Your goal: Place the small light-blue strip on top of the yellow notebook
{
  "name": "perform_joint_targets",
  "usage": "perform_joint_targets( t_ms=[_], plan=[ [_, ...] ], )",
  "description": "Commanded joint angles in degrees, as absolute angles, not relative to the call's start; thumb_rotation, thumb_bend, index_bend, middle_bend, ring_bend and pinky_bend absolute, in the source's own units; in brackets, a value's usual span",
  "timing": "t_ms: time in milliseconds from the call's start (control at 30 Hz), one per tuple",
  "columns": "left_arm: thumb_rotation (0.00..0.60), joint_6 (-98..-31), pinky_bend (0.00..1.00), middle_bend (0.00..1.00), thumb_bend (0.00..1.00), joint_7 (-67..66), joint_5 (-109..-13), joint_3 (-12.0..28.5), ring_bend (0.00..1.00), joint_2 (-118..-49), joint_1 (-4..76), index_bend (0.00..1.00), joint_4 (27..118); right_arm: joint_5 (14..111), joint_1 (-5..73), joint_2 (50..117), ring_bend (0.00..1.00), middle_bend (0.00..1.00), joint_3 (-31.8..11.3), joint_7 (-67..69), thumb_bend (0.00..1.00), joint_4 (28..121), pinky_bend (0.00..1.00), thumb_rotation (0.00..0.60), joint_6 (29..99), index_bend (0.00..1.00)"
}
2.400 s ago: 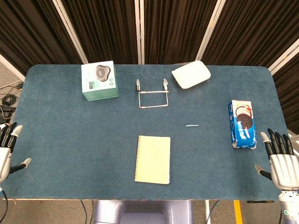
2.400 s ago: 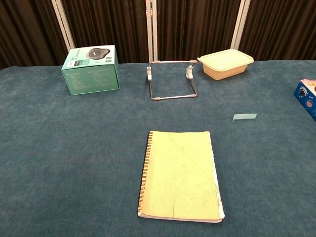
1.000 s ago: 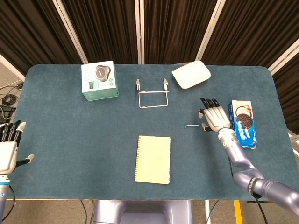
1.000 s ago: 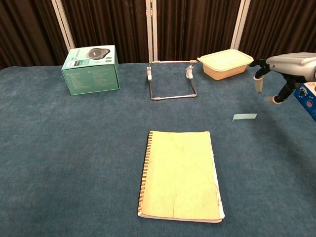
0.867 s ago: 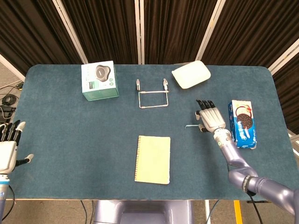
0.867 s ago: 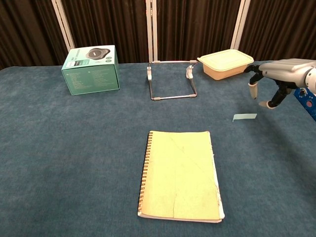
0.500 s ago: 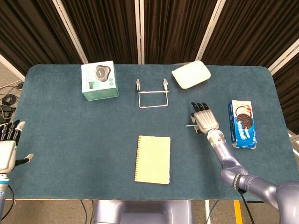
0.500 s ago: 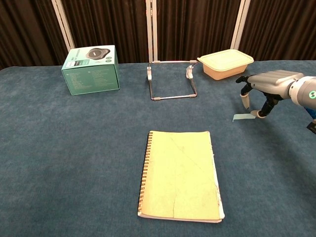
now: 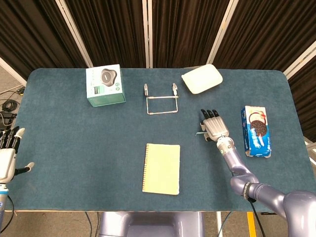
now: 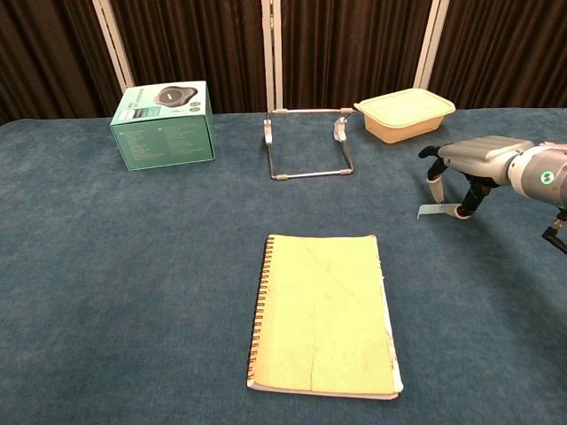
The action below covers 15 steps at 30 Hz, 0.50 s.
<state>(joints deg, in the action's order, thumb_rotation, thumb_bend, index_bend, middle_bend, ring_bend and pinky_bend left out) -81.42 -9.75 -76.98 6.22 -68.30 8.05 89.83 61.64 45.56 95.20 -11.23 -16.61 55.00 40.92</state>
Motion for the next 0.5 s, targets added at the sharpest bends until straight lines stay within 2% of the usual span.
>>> perform_joint_targets(
  t_ms=[33, 300, 500],
  plan=[
    [0.600, -81.37, 0.00, 0.00, 0.00, -9.72, -76.87, 6.23, 0.00, -68.24, 8.05, 0.00, 89.92, 61.38, 45.73, 95.84, 0.00, 0.00, -11.03, -16.41, 0.32, 53.94, 0.00, 0.600, 40.27, 0.55],
    [0.600, -81.30, 0.00, 0.00, 0.00, -8.72, -76.89, 6.24, 0.00, -67.70, 8.03, 0.00, 90.41, 61.74, 46.01, 96.75, 0.00, 0.00, -10.85, -15.75, 0.41, 52.93, 0.00, 0.600, 40.01, 0.65],
    [0.600, -81.13, 0.00, 0.00, 0.00, -7.91, -77.19, 6.17, 0.00, -67.21, 8.14, 0.00, 90.67, 64.76, 46.04, 92.02, 0.00, 0.00, -10.65, -17.00, 0.43, 63.14, 0.00, 0.600, 43.06, 0.67]
  ],
)
